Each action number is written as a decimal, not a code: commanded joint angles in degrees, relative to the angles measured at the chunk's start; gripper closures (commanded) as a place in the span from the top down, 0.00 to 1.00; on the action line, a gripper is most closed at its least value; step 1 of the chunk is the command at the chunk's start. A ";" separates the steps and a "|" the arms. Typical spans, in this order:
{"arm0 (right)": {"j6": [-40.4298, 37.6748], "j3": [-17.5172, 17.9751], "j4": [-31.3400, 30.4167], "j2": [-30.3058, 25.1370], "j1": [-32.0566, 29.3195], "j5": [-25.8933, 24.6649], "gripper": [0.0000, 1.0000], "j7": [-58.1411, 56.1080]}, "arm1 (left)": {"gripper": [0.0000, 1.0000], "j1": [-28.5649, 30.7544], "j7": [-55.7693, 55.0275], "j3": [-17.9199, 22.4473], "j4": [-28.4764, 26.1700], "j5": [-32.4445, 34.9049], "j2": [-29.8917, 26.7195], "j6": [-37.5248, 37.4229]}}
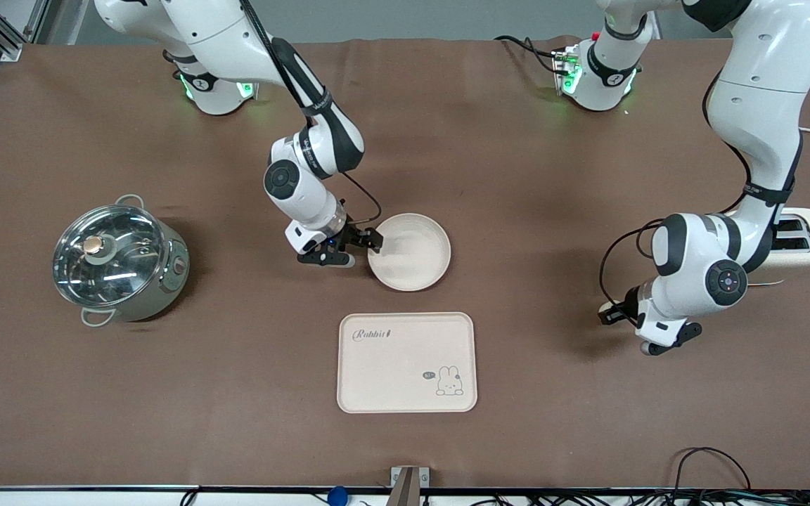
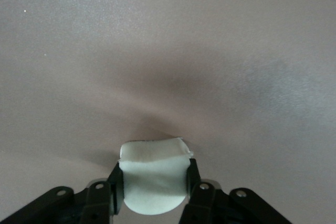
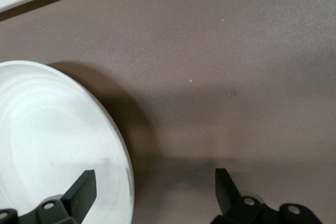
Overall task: Place bun in plate and plate on tray
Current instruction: 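Carry the bun with the left gripper over the white plate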
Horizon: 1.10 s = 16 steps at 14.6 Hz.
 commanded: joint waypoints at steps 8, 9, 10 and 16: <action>-0.35 -0.71 1.11 0.24 2.03 1.30 0.99 3.86 | 0.48 -3.83 -29.80 -17.59 3.07 1.22 -2.11 -6.35; -0.26 -0.71 1.11 0.33 2.03 1.13 0.99 3.86 | 0.48 -6.38 -33.40 -17.60 3.60 1.05 -1.94 -6.18; -0.26 -0.80 1.02 0.33 2.12 0.95 0.99 3.78 | 0.48 -9.45 -37.00 -17.60 4.91 0.61 -0.72 -5.83; -0.17 -0.80 0.85 0.51 2.12 0.86 0.99 3.60 | 0.49 -20.10 -51.79 -17.25 7.91 0.96 5.00 0.75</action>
